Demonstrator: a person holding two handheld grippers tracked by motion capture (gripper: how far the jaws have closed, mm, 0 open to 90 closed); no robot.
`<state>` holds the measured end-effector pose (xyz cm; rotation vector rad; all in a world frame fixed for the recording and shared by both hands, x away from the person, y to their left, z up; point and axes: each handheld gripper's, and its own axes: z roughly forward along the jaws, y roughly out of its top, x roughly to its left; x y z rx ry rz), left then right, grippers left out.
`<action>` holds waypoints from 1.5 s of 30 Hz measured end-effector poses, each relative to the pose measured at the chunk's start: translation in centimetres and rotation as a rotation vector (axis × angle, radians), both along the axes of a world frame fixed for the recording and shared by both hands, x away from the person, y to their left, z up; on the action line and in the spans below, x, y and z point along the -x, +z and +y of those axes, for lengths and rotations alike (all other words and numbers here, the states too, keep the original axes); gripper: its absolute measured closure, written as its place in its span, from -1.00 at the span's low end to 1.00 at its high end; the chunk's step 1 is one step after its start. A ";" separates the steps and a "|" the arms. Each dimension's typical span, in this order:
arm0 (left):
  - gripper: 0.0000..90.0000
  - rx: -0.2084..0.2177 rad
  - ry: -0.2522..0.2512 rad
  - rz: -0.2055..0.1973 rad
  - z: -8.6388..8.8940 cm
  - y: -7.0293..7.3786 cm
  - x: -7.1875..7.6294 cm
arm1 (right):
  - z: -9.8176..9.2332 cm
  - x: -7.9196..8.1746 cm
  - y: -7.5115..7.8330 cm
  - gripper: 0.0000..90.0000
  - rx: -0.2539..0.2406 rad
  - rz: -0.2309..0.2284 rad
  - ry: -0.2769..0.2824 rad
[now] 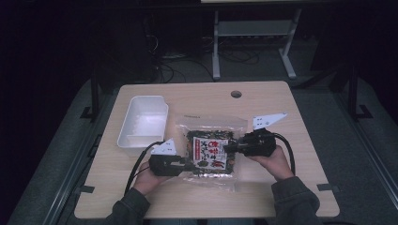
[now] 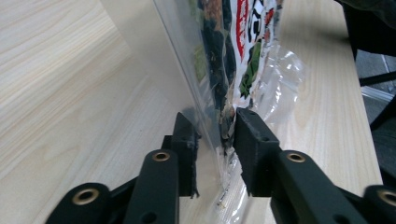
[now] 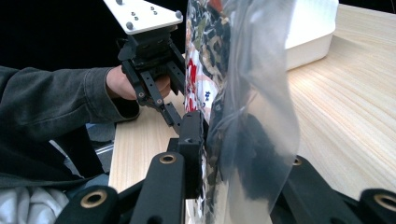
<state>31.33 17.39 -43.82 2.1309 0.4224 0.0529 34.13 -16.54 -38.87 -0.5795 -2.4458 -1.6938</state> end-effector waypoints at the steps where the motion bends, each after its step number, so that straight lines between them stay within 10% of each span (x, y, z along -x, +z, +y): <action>1: 0.58 0.000 -0.001 0.001 0.0 0.0 0.0 | 0.0 0.0 0.0 0.62 -0.003 -0.001 0.003; 14: 0.17 -0.047 0.042 -0.051 -0.2 0.4 0.8 | -0.1 0.7 0.5 0.67 -0.029 -0.020 0.007; 27: -0.16 -0.082 0.113 -0.085 1.2 0.7 1.9 | -2.4 1.6 2.1 0.67 -0.062 -0.048 -0.214; 45: -0.39 -0.130 0.163 -0.101 4.0 1.0 3.7 | -0.4 1.5 4.4 0.67 -0.039 -0.097 -0.414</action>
